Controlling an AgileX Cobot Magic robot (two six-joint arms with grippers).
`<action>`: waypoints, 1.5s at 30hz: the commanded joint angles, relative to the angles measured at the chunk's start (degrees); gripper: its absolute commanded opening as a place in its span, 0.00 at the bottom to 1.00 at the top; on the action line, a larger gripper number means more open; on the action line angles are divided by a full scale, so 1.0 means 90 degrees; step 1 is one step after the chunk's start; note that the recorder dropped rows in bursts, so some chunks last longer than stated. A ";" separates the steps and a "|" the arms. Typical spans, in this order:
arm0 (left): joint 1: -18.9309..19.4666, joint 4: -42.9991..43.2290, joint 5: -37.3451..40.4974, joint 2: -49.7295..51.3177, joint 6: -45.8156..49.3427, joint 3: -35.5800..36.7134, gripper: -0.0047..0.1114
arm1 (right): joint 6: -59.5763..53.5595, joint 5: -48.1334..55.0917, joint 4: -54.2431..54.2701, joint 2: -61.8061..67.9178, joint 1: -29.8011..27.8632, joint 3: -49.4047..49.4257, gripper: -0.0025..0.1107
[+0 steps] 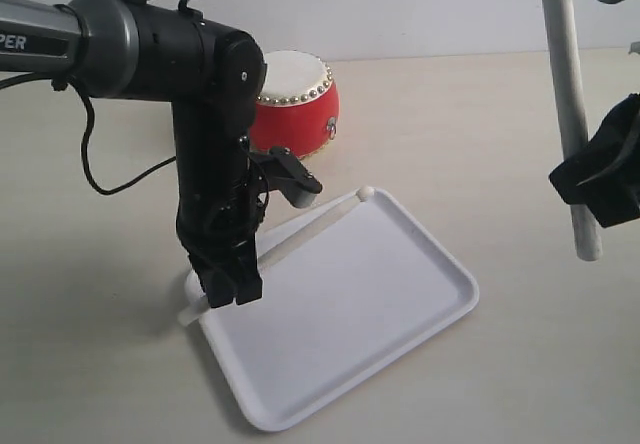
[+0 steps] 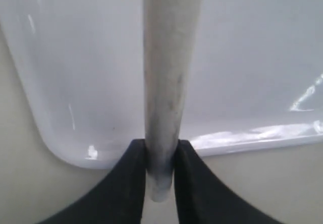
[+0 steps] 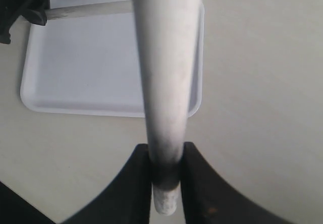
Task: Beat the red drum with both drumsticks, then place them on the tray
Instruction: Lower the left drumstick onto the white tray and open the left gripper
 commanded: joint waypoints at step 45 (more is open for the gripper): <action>-0.0019 0.0055 0.0017 0.0660 0.0038 -0.0757 0.29 | 0.0052 -0.0227 0.0001 -0.0052 -0.0011 0.0026 0.02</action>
